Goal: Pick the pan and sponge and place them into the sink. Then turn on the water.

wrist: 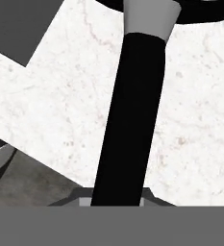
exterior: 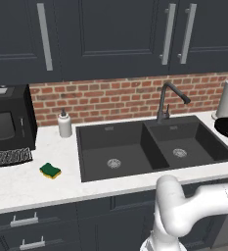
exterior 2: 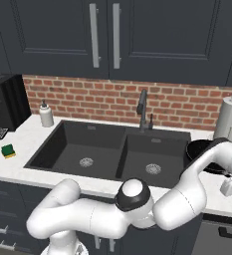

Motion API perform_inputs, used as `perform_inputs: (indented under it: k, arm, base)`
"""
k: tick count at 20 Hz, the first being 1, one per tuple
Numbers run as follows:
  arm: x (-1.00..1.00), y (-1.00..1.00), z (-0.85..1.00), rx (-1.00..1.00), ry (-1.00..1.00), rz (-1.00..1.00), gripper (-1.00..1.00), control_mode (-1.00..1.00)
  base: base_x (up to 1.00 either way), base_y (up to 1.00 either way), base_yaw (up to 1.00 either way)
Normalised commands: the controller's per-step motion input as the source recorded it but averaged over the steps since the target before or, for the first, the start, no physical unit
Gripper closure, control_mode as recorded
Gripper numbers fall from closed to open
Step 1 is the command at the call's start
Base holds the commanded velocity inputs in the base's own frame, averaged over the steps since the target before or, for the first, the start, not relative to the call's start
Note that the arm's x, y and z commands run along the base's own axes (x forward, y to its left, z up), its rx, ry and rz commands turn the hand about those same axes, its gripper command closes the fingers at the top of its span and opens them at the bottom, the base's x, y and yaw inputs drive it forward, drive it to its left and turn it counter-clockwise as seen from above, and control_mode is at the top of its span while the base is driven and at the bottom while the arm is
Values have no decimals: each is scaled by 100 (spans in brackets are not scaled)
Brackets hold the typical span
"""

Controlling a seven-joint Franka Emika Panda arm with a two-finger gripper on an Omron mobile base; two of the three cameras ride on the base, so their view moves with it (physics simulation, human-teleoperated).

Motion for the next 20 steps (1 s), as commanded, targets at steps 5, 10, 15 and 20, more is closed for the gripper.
perform_inputs:
  k: [5,10,15,20]
  arm:
    - [-62,25,72,16,0,-6,100,-100]
    - [-80,36,51,15,0,-4,100,-100]
    - [-61,64,30,5,-2,-1,100,-100]
    - [-26,98,14,-1,-20,0,100,-100]
  base:
    - [0,0,0]
    - [0,0,0]
    - [0,0,0]
    - [0,0,0]
